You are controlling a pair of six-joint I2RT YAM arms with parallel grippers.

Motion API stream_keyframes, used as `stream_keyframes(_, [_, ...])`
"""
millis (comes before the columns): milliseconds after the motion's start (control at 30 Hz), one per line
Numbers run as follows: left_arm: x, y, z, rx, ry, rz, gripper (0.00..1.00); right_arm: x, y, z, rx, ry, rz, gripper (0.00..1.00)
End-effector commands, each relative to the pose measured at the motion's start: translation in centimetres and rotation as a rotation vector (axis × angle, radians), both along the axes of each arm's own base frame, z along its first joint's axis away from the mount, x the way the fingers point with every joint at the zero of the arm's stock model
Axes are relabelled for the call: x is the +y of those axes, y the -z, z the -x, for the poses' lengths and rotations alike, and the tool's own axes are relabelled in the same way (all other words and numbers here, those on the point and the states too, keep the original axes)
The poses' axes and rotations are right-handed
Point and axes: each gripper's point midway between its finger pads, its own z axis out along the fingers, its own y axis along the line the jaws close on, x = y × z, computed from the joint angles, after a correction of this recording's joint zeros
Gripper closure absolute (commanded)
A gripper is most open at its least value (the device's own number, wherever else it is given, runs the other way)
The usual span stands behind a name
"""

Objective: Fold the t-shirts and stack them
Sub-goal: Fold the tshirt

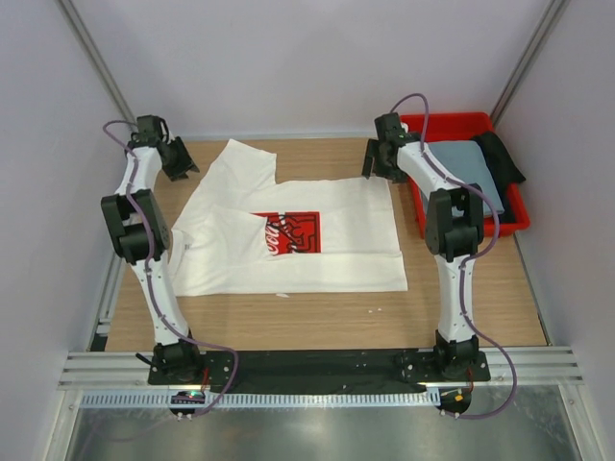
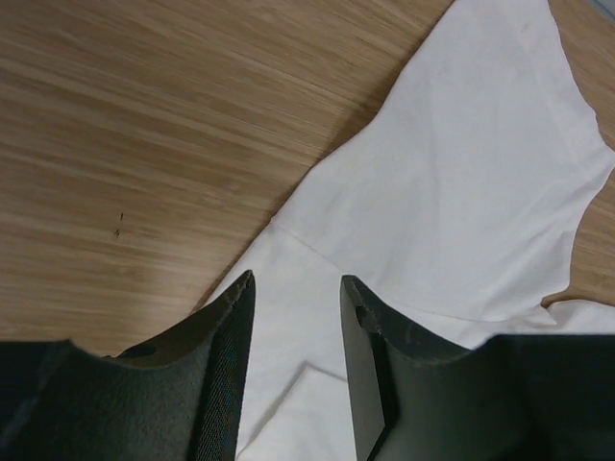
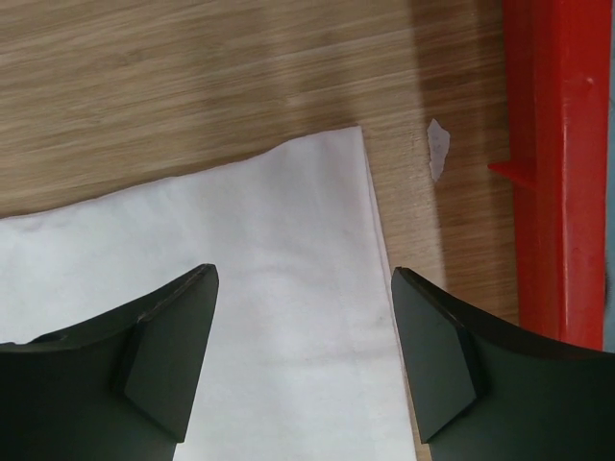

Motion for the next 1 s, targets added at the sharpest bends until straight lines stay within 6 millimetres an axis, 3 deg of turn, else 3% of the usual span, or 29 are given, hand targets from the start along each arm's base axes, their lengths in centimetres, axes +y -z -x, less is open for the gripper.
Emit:
stream_keyframes(0, [-0.4, 0.7, -1.5, -0.032, 0.1, -0.09, 0.58, 0.1, -2.5, -1.7, -0.087, -0.021, -0.009, 0.22])
stream_keyframes(200, [0.0, 3.2, -1.8, 0.02, 0.095, -0.172, 0.6, -2.0, -2.2, -2.0, -0.08, 0.004, -0.001, 0.27])
stream_keyframes(433, [0.3, 4.2, -1.4, 0.055, 0.099, -0.225, 0.62, -4.9, -1.5, -1.9, -0.054, 0.041, 0.013, 0.3])
stream_keyframes(600, [1.0, 5.2, -1.2, 0.099, 0.086, -0.253, 0.62, -5.4, -0.7, -1.8, -0.033, 0.045, -0.009, 0.33])
stream_keyframes(867, [-1.8, 5.6, -1.7, 0.073, 0.172, -0.119, 0.62, -6.5, 0.2, -1.9, -0.008, 0.045, 0.037, 0.33])
stream_keyframes(967, [-2.1, 5.9, -1.8, 0.074, 0.177, -0.1, 0.61, -6.0, 0.6, -2.4, -0.017, 0.028, 0.017, 0.34])
